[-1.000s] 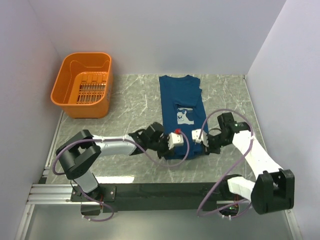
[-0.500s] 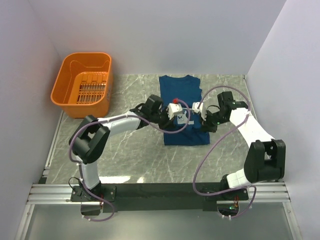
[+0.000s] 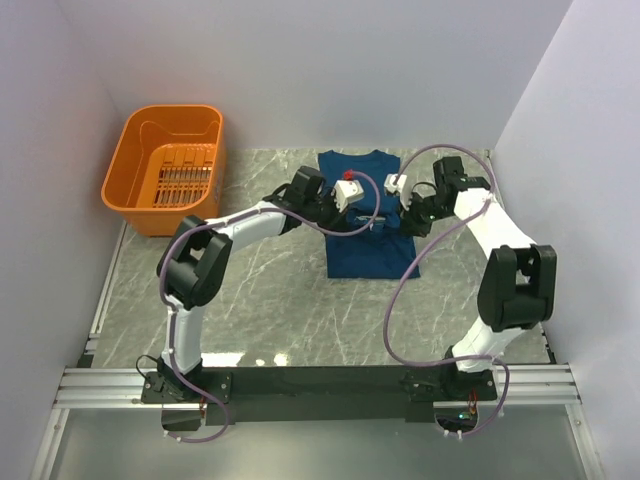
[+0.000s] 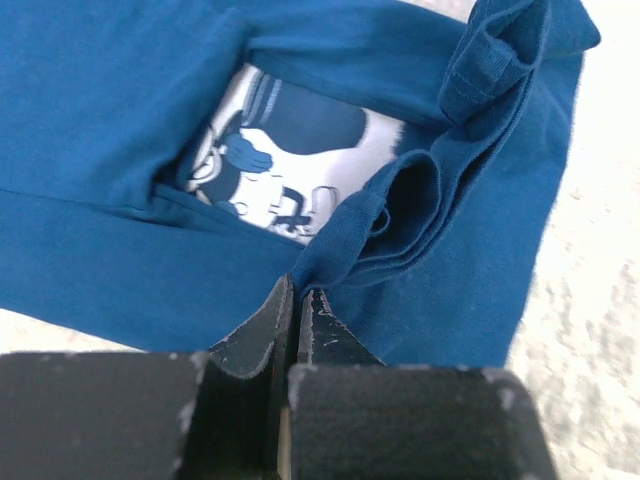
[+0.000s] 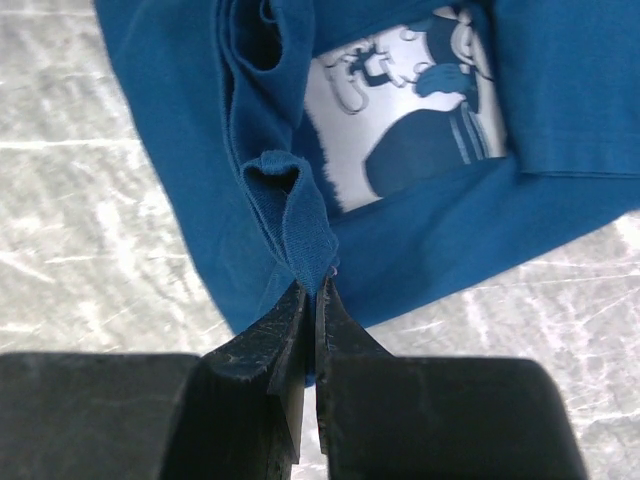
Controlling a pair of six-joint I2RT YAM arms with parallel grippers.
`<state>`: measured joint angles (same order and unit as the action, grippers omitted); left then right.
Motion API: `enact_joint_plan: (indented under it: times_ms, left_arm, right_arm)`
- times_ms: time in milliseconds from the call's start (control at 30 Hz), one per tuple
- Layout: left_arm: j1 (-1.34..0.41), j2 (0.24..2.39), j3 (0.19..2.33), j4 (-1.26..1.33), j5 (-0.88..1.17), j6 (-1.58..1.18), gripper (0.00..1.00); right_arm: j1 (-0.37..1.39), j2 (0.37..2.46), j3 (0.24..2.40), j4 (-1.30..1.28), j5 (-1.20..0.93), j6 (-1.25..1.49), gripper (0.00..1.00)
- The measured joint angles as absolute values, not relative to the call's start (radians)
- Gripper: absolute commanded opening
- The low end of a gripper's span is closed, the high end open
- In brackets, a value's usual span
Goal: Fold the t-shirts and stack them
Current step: Fold the tshirt
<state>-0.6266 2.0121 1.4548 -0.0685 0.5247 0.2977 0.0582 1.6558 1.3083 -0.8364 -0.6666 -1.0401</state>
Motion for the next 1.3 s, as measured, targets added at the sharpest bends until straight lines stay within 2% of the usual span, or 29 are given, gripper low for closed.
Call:
enact_joint_plan:
  times_ms: [633,1067,1300]
  left_arm:
    - [-0.573,2.126,1.605,-0.065,0.471,0.290,0.01]
    - [-0.566,2.244,1.731,-0.072,0.421,0.287,0.01]
    - [-0.554,2.265,1.774,-0.065,0.396,0.267,0.01]
  right_arm:
    - [0.046,1.868,1.504,-0.772,-0.637,-0.919,0.00]
    - [0.045,1.922,1.526,-0.686,-0.598,-0.802,0.00]
    - [0.045,1.967,1.611,-0.654,-0.580,-0.749,0.00]
